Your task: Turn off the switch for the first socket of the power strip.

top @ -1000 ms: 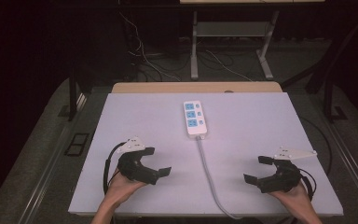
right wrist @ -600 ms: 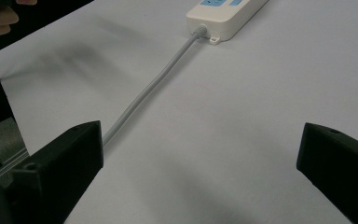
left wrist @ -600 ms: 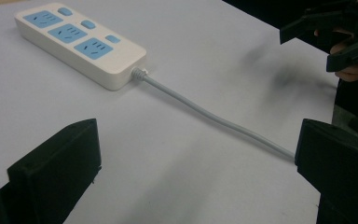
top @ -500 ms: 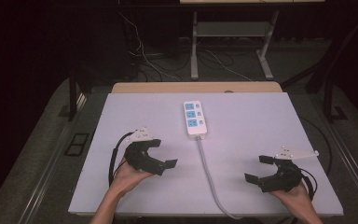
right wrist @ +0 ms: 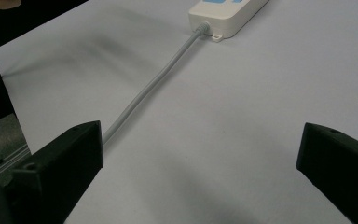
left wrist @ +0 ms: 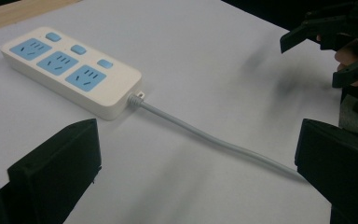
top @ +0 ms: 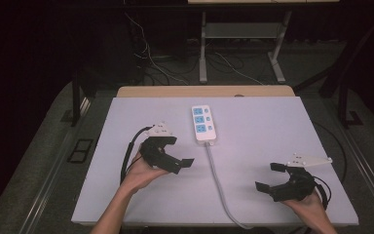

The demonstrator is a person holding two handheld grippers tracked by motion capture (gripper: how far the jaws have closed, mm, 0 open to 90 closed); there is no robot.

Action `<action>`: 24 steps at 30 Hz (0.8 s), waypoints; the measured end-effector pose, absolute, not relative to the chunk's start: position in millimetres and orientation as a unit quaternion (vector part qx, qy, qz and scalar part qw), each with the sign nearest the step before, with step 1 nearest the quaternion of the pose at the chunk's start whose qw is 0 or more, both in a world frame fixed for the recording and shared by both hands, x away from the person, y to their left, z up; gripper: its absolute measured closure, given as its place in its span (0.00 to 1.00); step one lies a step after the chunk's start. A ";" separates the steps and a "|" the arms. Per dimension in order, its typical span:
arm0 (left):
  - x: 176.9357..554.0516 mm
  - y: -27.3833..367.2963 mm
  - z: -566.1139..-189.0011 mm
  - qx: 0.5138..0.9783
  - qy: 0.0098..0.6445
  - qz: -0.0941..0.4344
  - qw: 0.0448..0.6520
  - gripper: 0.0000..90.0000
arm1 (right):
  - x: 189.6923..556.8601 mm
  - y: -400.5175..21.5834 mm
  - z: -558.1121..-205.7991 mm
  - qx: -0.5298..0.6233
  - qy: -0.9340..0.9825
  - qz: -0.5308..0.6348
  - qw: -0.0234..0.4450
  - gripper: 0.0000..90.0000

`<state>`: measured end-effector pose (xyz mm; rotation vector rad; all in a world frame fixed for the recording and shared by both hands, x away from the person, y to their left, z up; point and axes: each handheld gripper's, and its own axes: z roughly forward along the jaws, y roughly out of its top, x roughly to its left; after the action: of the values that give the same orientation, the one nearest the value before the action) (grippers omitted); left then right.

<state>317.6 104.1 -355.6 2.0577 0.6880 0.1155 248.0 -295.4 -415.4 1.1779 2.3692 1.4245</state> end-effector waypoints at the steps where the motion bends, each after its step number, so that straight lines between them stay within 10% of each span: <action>1: 319.3 102.9 -354.6 0.840 0.278 0.048 0.463 0.00 | 248.0 -295.5 -415.4 0.391 0.787 0.473 0.068 0.00; 24: 354.3 73.3 -342.0 0.867 0.249 0.047 0.428 0.00 | 248.5 -294.9 -416.5 0.390 0.790 0.469 0.067 0.00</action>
<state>354.3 73.3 -342.0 2.1662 0.6221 0.1183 248.5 -294.9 -416.5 1.1759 2.3801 1.4134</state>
